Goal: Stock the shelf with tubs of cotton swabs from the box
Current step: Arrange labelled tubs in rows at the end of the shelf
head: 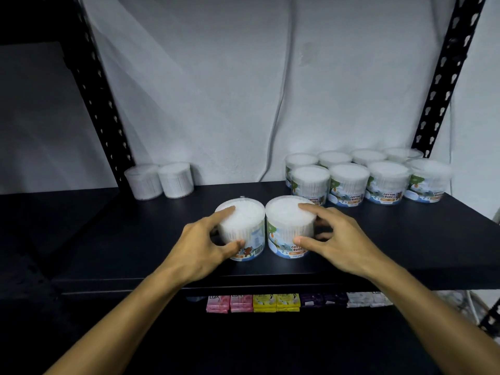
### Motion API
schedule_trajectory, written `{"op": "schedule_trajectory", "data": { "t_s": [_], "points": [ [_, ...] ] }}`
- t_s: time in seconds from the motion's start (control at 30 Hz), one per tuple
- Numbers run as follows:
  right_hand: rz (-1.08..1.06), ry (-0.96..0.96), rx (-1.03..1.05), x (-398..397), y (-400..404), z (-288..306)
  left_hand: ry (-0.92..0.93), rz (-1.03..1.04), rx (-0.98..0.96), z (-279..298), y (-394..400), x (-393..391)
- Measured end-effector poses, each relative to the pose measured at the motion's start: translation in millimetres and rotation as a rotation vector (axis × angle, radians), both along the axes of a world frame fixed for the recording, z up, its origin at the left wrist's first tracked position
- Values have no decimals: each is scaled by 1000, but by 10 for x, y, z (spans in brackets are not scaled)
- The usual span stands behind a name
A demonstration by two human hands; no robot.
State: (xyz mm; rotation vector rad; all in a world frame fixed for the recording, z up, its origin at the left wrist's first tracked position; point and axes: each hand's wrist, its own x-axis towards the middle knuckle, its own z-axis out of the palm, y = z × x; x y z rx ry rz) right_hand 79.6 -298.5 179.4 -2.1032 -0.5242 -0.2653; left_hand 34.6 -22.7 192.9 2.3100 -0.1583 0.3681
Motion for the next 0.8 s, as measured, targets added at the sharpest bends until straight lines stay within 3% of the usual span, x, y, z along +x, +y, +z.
{"op": "schedule_trajectory", "data": {
  "t_s": [0.37,0.8],
  "points": [
    [-86,139,-31,-10,-653,177,5,-119,-7,-29,-620,257],
    [-335,201,-319,76,-1895,398,-49,-245,62,-22,-2040,722]
  ]
}}
